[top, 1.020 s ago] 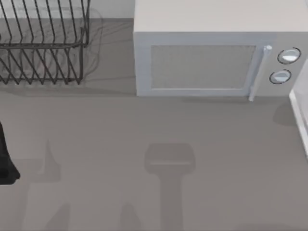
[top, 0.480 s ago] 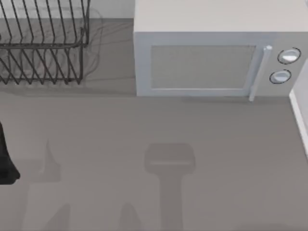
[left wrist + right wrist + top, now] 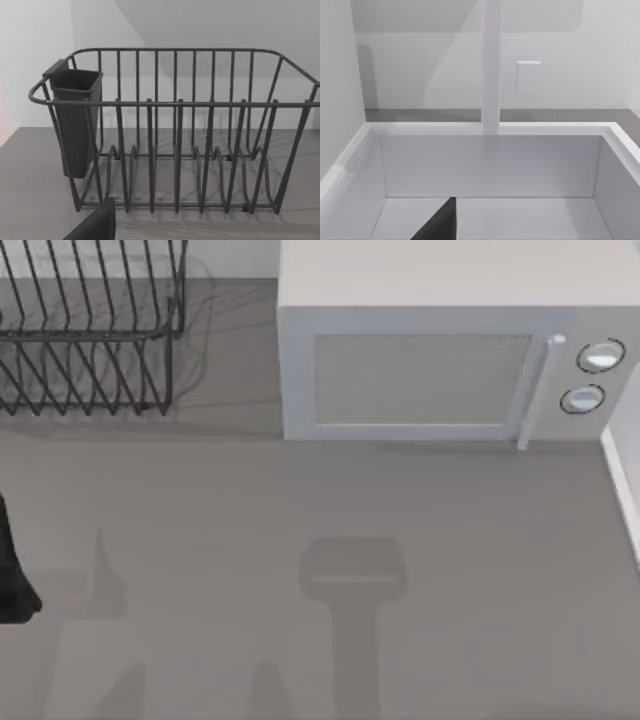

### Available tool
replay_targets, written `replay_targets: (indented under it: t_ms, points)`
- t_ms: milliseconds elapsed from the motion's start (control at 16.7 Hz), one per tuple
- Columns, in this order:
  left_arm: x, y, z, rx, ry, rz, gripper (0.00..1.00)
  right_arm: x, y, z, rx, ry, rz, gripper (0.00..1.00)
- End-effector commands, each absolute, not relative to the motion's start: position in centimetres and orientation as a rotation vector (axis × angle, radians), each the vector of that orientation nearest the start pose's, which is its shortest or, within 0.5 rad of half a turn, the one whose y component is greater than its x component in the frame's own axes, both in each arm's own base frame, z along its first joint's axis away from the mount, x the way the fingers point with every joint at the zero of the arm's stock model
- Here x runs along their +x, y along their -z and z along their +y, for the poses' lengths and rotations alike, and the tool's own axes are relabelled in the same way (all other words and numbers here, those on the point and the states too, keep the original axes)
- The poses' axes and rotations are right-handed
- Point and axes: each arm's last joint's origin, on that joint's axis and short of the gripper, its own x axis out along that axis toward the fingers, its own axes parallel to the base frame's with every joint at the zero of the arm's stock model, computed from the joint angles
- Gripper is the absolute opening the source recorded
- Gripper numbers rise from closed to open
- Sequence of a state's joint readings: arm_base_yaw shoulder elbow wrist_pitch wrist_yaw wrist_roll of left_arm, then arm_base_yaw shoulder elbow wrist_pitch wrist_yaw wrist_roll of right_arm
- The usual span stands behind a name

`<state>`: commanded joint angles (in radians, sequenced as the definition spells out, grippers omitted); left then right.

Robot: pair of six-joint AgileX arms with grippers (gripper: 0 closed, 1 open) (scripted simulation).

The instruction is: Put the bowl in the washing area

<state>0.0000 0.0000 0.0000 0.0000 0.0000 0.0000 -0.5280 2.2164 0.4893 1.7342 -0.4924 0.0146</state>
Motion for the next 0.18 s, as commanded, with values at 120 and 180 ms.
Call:
replay_targets:
  t_ms: [120,180]
  points:
    - [10.57,-16.00,-0.12,0.000,0.000,0.000,1.00,26.72,-5.90,-13.64,0.000,0.010,0.000,1.00]
    - [10.57,-16.00,-0.12,0.000,0.000,0.000,1.00,26.72,-5.90,-13.64,0.000,0.010,0.000,1.00]
